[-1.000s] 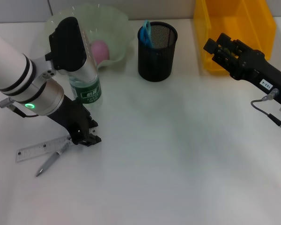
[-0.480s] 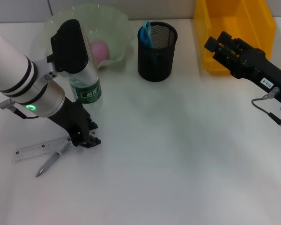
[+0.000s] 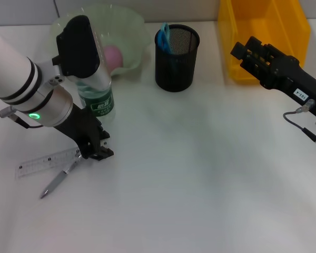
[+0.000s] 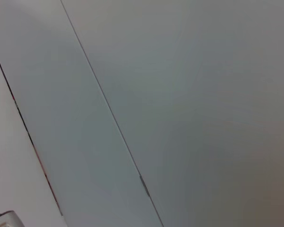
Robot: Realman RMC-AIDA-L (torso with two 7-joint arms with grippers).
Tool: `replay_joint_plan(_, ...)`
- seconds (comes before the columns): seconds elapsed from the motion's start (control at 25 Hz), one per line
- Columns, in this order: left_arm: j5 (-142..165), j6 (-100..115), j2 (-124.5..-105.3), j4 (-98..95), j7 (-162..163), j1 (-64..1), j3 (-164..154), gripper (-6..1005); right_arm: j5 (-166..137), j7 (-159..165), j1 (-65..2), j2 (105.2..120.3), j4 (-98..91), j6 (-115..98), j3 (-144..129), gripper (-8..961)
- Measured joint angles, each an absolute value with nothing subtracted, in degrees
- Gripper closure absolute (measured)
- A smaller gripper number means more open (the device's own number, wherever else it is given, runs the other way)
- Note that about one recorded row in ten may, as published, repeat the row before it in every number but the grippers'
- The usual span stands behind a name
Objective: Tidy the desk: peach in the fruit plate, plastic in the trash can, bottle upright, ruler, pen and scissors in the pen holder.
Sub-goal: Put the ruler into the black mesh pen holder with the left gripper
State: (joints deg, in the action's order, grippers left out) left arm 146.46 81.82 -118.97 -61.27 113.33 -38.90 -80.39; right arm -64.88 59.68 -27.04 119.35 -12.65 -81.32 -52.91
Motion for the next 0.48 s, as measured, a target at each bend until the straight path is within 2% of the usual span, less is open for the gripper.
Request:
replay_joint_plan(0.4, 146.01, 82.67, -118.9, -67.14, 115.54, -37.63, -80.1, 608, -64.85, 59.67, -26.67, 119.35, -12.56, -81.22, -52.91, 364)
replay_joint_plan(0.48, 144.97, 84.22, -118.87, -73.9, 117.06, -36.18, -80.17, 607, -64.85, 59.68, -26.65, 119.35, -12.56, -81.21, -52.91, 364)
